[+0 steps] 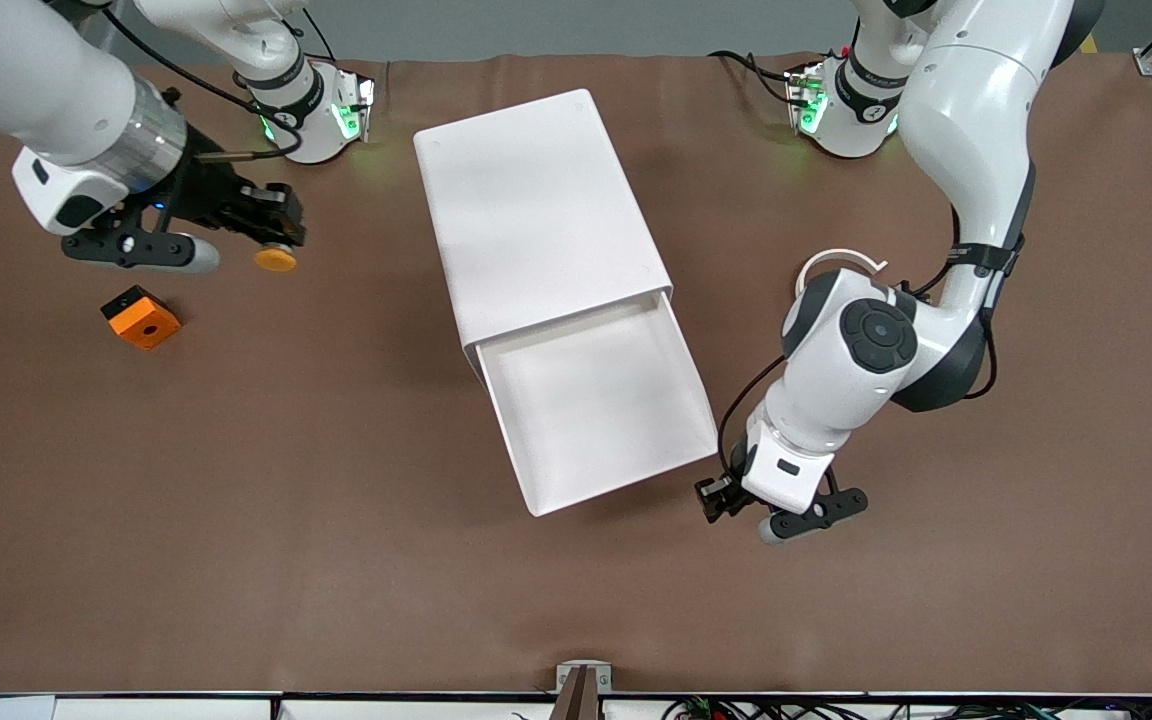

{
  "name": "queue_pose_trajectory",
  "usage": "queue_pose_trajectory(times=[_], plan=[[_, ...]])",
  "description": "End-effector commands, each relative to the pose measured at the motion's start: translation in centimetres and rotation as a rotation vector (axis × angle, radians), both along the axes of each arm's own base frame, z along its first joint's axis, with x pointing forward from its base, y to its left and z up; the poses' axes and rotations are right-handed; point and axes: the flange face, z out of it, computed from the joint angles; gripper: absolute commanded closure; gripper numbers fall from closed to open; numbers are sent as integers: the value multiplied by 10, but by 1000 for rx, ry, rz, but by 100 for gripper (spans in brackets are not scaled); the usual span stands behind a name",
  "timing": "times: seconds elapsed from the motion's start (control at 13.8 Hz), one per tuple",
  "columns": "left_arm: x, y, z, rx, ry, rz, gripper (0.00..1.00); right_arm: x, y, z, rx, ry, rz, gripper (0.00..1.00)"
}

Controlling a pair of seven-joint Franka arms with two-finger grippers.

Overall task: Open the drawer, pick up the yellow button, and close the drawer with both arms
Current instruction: 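Move the button to the orange block while the left gripper closes the drawer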

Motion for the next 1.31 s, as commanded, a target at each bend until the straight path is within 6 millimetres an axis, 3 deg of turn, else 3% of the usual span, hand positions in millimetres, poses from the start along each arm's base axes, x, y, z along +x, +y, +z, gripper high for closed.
queue_pose_trajectory(times=[0.0,0.22,0.51,0.73,1.02,1.23], plan=[[-5,-19,-6,-19,-8,36,100,-34,-46,-48,-19,-31,46,100],[-11,-31,-7,-27,-4,37,100,-43,-96,-85,-23,-93,75,100],[-23,-54,-13,-29,7,13,100,-46,-199,-136,-32,-156,158,100],[-31,-70,-14,-34,13,-1,100,-43,-251,-181,-102,-159,219,100],[-39,-82,-14,-46,26,20,100,-33,-284,-232,-90,-164,282,100],[-45,-91,-12,-51,27,9,100,-43,-284,-279,-100,-189,288,100]])
